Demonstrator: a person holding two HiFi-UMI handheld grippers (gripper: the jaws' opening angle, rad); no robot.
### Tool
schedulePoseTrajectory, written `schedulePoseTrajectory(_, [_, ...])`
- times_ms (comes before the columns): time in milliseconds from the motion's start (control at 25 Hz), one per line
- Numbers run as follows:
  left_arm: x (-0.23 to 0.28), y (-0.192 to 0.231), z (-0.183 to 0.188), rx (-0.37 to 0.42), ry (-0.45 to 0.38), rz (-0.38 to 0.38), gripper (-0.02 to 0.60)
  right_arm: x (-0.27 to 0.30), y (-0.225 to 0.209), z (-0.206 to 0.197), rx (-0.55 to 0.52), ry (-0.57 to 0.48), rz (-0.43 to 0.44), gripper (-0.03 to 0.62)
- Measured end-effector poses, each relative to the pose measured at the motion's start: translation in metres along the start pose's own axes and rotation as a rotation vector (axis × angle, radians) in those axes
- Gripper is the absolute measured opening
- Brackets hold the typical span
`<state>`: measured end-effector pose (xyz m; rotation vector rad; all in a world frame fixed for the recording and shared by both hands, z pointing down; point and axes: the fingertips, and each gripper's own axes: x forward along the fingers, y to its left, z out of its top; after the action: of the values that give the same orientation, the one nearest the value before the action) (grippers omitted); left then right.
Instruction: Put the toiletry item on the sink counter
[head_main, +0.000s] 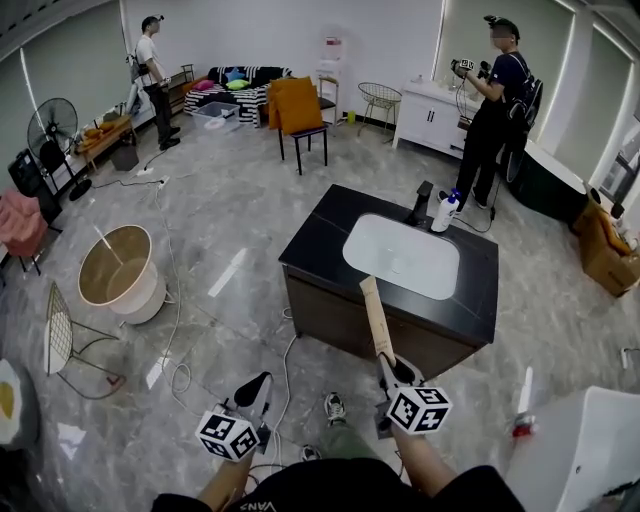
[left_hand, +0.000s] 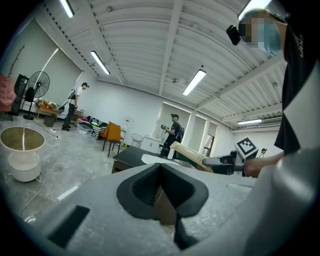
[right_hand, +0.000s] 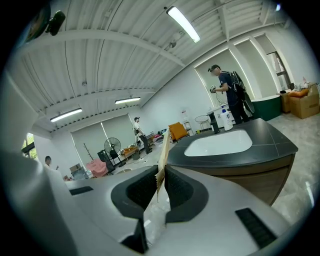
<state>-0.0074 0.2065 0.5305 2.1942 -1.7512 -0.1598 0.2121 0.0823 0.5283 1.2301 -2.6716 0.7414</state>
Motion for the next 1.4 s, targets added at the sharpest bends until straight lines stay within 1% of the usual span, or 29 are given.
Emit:
schedulePoseTrajectory(160, [0.022,0.011,0.003,-0.008,0.007,0.011,0.006,0.023,-0.014,0.007,0.011,0.012,-0.003,0.041])
schedulePoseTrajectory(320, [0.053,0.029,0.014,-0.001,0.007,0.026,0.006,0.057,-0.029,0.024,0.018,0.012,0.001,0.041])
schedulePoseTrajectory(720, [0.148,0.065,0.05,0.019,-0.031,0.042,0.006,0.143,-0.068,0.067,0.018,0.017,0.025,0.043])
schedulePoseTrajectory(880, [0.178,0.072,0.052,0.021,-0.039,0.057,0.006,0.172,-0.088,0.079,0.011,0.031,0.041,0.042])
schedulePoseTrajectory(1040, [0.198,0.079,0.047,0.012,-0.049,0.086,0.006,0.195,-0.103,0.085,-0.003,0.041,0.067,0.041])
schedulePoseTrajectory(1200, [0.207,0.091,0.048,-0.006,-0.037,0.111,0.006,0.215,-0.105,0.091,-0.012,0.06,0.073,0.041])
schedulePoseTrajectory(1400, [0.223,0.106,0.051,-0.018,-0.022,0.102,0.006,0.234,-0.107,0.09,0.001,0.081,0.058,0.041])
